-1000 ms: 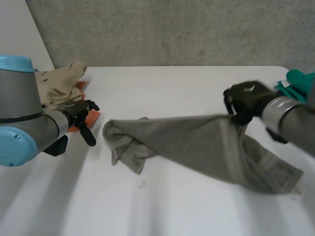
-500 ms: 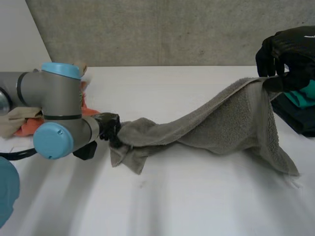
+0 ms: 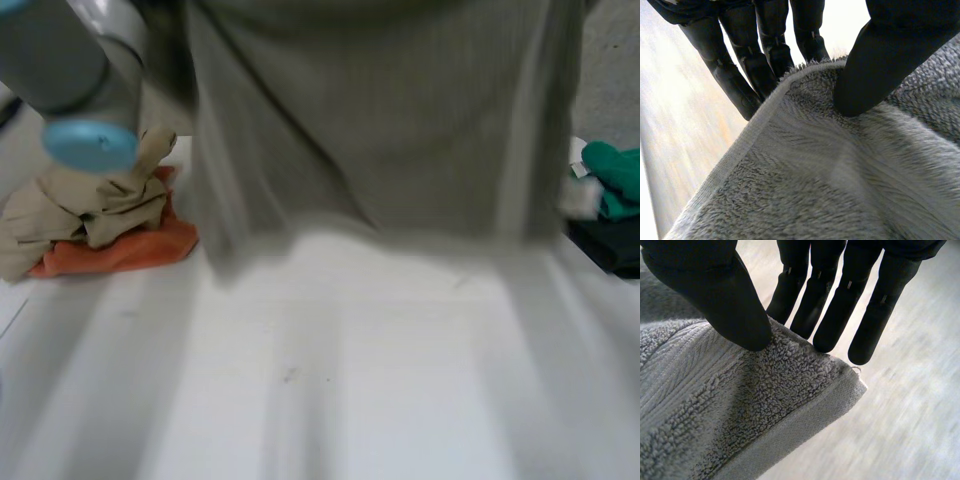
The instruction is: Fold the laundry.
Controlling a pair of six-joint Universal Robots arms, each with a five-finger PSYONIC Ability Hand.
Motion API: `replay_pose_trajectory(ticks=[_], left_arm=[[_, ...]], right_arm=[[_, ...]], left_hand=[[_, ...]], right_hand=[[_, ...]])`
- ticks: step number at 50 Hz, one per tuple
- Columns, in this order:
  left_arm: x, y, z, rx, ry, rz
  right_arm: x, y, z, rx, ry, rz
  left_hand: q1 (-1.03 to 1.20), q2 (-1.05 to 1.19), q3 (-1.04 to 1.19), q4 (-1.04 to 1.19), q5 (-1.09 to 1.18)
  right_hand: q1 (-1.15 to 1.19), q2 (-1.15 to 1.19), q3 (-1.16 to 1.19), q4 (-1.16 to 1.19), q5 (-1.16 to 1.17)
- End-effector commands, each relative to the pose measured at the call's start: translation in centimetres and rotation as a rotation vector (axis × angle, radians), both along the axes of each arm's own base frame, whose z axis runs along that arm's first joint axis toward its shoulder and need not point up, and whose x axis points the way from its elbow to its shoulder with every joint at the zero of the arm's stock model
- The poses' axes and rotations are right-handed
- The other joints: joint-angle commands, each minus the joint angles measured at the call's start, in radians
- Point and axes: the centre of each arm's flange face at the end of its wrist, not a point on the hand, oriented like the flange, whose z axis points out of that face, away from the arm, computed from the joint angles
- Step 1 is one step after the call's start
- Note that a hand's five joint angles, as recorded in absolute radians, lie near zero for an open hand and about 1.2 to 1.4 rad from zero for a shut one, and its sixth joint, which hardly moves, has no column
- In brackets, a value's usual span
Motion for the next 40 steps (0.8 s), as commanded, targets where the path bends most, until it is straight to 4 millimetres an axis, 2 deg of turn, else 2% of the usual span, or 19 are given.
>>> replay_pose_trajectory(ticks=[1, 5, 6, 9, 10, 13, 14, 17, 18, 21, 22, 25, 26, 30, 35, 40], left_arm=[[1.5, 1.8, 4.7, -0.161, 0.011, -0.013], [2.7, 1.5, 3.0, -0.093, -0.032, 0.026], [3.3, 1.3, 1.7, -0.046, -0.058, 0.039], [3.8, 1.4, -0.7, 0.036, -0.096, 0.046], [4.0, 1.6, -2.5, 0.097, -0.123, 0.048], [4.1, 2.3, -5.7, 0.196, -0.172, 0.033], [4.2, 2.7, -8.1, 0.267, -0.212, 0.026], [4.2, 3.8, -11.7, 0.361, -0.284, 0.009], [4.4, 4.5, -14.1, 0.424, -0.341, 0.001], [4.6, 5.6, -17.6, 0.510, -0.432, -0.004], [4.9, 6.2, -19.9, 0.566, -0.491, -0.011], [5.0, 6.9, -23.3, 0.633, -0.574, -0.029], [4.9, 6.9, -25.2, 0.657, -0.618, -0.038], [4.9, 6.0, -27.7, 0.660, -0.681, -0.027], [4.6, 4.8, -27.2, 0.626, -0.698, 0.014], [4.6, 4.2, -26.6, 0.621, -0.691, 0.045]], right_arm=[[0.1, 0.9, 2.4, -0.130, -0.041, 0.030], [0.4, 1.1, 0.4, -0.028, 0.006, 0.062], [0.6, 1.3, -0.7, 0.018, 0.028, 0.076], [0.7, 1.4, -2.7, 0.093, 0.063, 0.091], [0.9, 1.6, -4.4, 0.152, 0.089, 0.104], [0.9, 2.0, -7.4, 0.256, 0.141, 0.120], [0.8, 2.3, -9.6, 0.330, 0.179, 0.130], [0.7, 2.9, -13.2, 0.440, 0.242, 0.144], [0.6, 3.4, -15.7, 0.509, 0.281, 0.146], [0.0, 4.1, -19.0, 0.600, 0.338, 0.143], [-0.4, 4.5, -21.1, 0.653, 0.370, 0.136], [-1.0, 5.0, -23.7, 0.726, 0.415, 0.125], [-1.4, 5.2, -25.0, 0.758, 0.435, 0.115], [-2.2, 5.3, -26.5, 0.805, 0.463, 0.105], [-2.5, 5.5, -26.6, 0.834, 0.467, 0.103], [-2.6, 5.6, -26.2, 0.843, 0.452, 0.101]], left_hand=[[0.249, 0.203, 0.213, 0.203, 0.243], [0.249, 0.203, 0.213, 0.203, 0.243], [0.249, 0.203, 0.213, 0.203, 0.243], [0.249, 0.203, 0.213, 0.203, 0.243], [0.249, 0.203, 0.213, 0.203, 0.243], [0.249, 0.203, 0.213, 0.203, 0.243], [0.249, 0.203, 0.213, 0.203, 0.243], [0.249, 0.203, 0.213, 0.203, 0.243], [0.249, 0.203, 0.213, 0.203, 0.243], [0.249, 0.203, 0.213, 0.203, 0.243], [0.249, 0.203, 0.213, 0.203, 0.243], [0.249, 0.203, 0.213, 0.203, 0.243], [0.206, 0.160, 0.170, 0.160, 0.200], [-0.210, -0.256, -0.246, -0.256, -0.216], [-0.399, -0.445, -0.435, -0.445, -0.405], [-0.475, -0.522, -0.512, -0.521, -0.482]], right_hand=[[0.278, 0.222, 0.209, 0.200, 0.243], [0.278, 0.222, 0.209, 0.200, 0.243], [0.278, 0.222, 0.209, 0.200, 0.243], [0.278, 0.222, 0.209, 0.200, 0.243], [0.278, 0.222, 0.209, 0.200, 0.243], [0.278, 0.222, 0.209, 0.200, 0.243], [0.278, 0.222, 0.209, 0.200, 0.243], [0.278, 0.222, 0.209, 0.200, 0.243], [0.278, 0.222, 0.209, 0.200, 0.243], [0.278, 0.222, 0.209, 0.200, 0.243], [0.278, 0.222, 0.209, 0.200, 0.243], [0.278, 0.222, 0.209, 0.200, 0.243], [0.278, 0.222, 0.209, 0.200, 0.243], [0.278, 0.222, 0.209, 0.200, 0.243], [0.278, 0.222, 0.209, 0.200, 0.243], [0.278, 0.222, 0.209, 0.200, 0.243]])
